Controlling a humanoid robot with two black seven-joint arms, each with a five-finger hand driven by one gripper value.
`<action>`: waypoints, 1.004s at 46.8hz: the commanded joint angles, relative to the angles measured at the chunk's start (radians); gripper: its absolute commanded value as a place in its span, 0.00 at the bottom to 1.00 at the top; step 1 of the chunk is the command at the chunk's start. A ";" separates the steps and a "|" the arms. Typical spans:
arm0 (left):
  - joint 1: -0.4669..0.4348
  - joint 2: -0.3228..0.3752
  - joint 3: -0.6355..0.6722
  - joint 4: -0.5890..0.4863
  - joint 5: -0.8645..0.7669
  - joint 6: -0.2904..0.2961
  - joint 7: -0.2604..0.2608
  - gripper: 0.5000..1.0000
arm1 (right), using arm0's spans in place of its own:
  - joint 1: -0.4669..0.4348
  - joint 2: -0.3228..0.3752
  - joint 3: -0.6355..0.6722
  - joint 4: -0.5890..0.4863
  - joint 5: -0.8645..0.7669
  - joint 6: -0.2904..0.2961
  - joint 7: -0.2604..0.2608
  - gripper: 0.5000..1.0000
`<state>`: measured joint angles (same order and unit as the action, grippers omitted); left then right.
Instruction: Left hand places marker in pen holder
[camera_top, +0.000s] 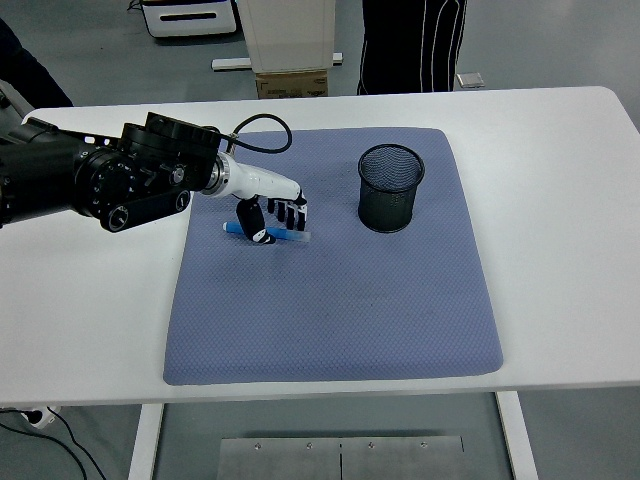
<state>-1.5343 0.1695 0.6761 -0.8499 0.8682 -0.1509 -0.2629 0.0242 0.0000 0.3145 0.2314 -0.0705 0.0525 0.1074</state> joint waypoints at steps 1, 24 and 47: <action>0.000 -0.001 0.000 0.002 0.002 0.001 0.002 0.25 | 0.000 0.000 0.000 0.000 0.000 0.001 0.000 1.00; 0.000 -0.001 0.000 0.002 0.003 -0.001 0.002 0.12 | 0.000 0.000 0.000 -0.001 0.000 0.000 0.000 1.00; -0.007 0.008 0.000 0.000 0.002 -0.007 -0.012 0.00 | 0.000 0.000 0.000 -0.001 0.000 0.001 0.000 1.00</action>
<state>-1.5442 0.1765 0.6766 -0.8482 0.8698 -0.1579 -0.2698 0.0243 0.0000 0.3145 0.2315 -0.0706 0.0525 0.1074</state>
